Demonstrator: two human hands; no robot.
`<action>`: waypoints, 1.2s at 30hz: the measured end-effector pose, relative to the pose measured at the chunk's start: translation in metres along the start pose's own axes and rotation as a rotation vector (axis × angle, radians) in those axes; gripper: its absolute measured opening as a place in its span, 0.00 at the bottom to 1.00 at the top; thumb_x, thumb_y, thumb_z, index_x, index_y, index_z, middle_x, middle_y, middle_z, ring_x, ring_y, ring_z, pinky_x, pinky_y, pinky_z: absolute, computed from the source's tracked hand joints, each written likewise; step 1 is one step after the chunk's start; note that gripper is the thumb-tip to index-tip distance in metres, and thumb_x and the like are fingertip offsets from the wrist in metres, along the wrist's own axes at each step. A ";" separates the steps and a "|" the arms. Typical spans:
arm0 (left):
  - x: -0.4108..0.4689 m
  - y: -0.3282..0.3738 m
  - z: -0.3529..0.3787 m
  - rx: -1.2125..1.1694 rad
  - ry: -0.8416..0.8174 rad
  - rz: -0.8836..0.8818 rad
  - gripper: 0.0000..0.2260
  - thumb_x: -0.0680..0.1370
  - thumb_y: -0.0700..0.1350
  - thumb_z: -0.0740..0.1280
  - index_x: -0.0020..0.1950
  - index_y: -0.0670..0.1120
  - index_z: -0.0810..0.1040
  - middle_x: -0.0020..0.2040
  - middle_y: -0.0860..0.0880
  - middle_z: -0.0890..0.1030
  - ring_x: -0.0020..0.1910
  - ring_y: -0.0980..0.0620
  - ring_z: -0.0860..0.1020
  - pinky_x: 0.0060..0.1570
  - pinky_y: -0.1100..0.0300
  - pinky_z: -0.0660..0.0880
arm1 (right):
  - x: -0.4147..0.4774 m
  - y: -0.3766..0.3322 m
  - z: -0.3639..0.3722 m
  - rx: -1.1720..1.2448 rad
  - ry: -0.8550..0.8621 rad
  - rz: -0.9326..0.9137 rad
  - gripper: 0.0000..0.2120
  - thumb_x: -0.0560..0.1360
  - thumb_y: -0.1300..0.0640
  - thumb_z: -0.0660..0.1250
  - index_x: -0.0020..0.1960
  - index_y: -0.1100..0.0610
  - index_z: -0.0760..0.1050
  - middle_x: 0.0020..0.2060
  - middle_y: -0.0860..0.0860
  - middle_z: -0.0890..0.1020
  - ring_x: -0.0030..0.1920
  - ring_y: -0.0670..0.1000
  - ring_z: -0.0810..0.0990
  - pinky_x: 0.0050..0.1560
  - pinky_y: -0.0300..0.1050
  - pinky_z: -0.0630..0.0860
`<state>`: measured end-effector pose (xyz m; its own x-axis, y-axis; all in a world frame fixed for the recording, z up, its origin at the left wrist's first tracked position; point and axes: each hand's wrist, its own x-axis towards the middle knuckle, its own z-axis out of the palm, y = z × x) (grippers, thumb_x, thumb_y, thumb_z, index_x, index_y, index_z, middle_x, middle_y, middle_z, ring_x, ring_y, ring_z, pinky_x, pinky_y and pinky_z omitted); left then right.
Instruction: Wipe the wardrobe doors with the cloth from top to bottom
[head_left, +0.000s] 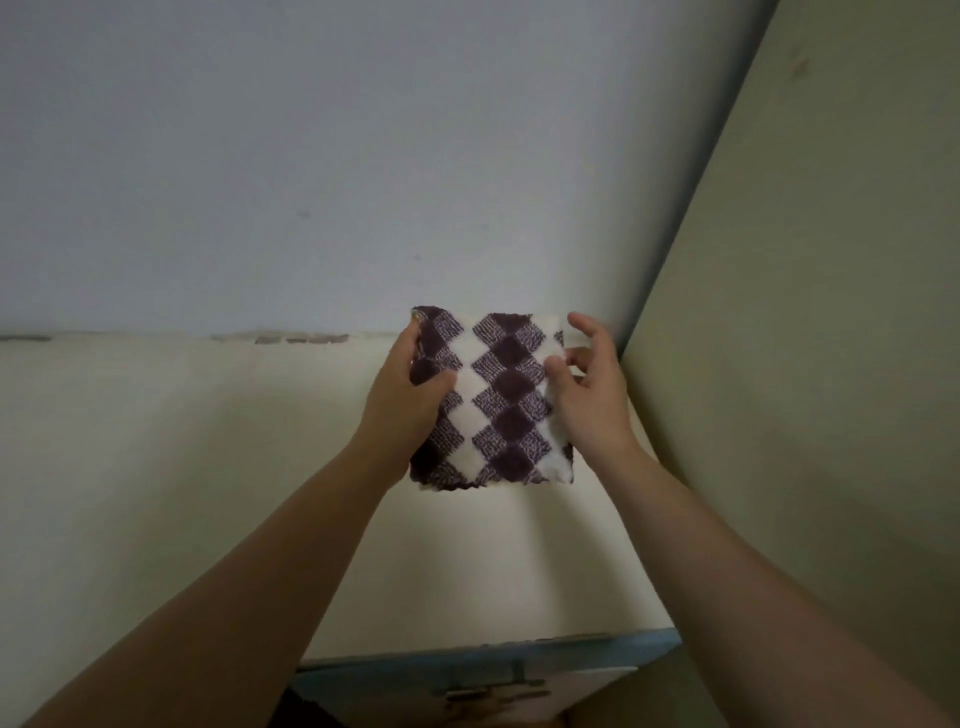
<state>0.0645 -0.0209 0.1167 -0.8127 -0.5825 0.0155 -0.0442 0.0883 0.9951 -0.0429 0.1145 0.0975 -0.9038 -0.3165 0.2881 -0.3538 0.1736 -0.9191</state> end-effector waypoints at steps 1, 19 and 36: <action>0.003 -0.012 0.000 0.010 -0.006 -0.028 0.25 0.76 0.37 0.62 0.71 0.53 0.63 0.57 0.53 0.78 0.54 0.52 0.77 0.56 0.49 0.75 | -0.001 0.009 0.004 -0.024 -0.010 0.026 0.18 0.78 0.62 0.61 0.66 0.51 0.65 0.39 0.46 0.74 0.39 0.42 0.75 0.41 0.37 0.72; 0.016 -0.123 0.016 0.535 0.058 -0.115 0.25 0.76 0.40 0.63 0.72 0.46 0.61 0.63 0.42 0.72 0.59 0.44 0.72 0.56 0.56 0.67 | -0.025 0.108 0.033 -0.569 -0.166 0.042 0.15 0.80 0.58 0.58 0.65 0.56 0.70 0.56 0.53 0.76 0.52 0.53 0.76 0.50 0.42 0.70; -0.006 -0.144 0.036 1.293 -0.263 0.094 0.30 0.75 0.57 0.42 0.71 0.48 0.68 0.72 0.47 0.66 0.71 0.41 0.63 0.61 0.36 0.65 | -0.040 0.107 0.049 -1.076 -0.632 0.069 0.31 0.77 0.42 0.34 0.76 0.55 0.37 0.76 0.50 0.39 0.75 0.50 0.36 0.73 0.52 0.37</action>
<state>0.0543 -0.0011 -0.0303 -0.9241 -0.3722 -0.0862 -0.3819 0.9067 0.1790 -0.0330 0.0997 -0.0255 -0.7597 -0.6170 -0.2055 -0.5972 0.7870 -0.1550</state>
